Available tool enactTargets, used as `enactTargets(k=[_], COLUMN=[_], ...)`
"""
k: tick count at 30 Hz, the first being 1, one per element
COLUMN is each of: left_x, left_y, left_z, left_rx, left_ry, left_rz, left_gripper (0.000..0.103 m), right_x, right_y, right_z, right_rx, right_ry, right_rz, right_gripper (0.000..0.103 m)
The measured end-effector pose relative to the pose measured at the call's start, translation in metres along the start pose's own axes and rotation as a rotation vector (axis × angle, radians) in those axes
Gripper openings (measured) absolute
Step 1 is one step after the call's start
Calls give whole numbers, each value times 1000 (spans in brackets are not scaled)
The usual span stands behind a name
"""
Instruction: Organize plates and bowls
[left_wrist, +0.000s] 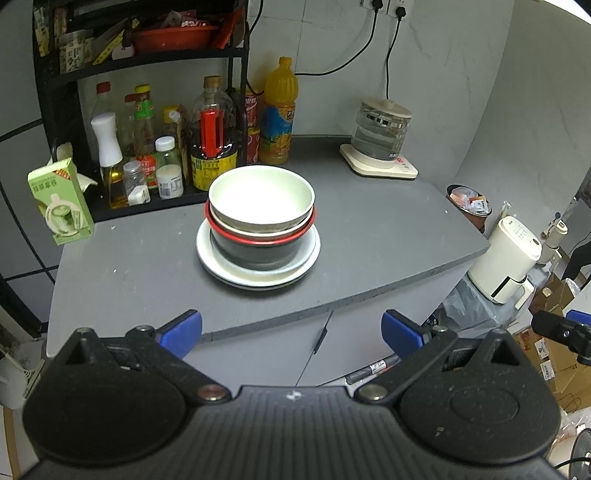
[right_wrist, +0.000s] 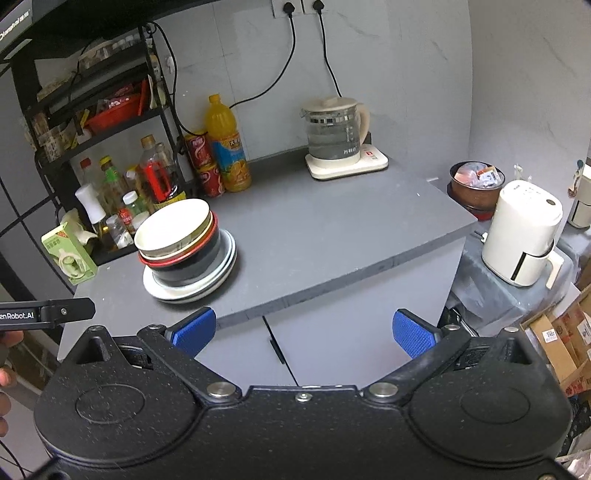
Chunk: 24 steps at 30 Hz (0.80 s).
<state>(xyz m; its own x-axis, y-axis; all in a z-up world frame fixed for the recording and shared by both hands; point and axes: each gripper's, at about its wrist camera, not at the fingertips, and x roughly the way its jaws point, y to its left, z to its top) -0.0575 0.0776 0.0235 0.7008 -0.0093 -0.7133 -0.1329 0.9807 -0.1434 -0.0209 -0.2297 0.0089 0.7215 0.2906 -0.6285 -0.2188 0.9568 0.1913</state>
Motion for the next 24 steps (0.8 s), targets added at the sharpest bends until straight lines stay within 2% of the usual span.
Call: enactTargets(k=[9,24], left_x=[-1,0], left_y=[-1,1], left_z=[-13,-13], left_rx=[-5,-5], left_ry=[23,24], left_rz=[-11,-3], left_gripper=[102,102], right_x=[-5,-5], right_y=[-1,-5], right_z=[-10,-8], right_rx=[-4,-7], right_ry=[6,3], right_rz=[10,18], right_gripper=[103,103])
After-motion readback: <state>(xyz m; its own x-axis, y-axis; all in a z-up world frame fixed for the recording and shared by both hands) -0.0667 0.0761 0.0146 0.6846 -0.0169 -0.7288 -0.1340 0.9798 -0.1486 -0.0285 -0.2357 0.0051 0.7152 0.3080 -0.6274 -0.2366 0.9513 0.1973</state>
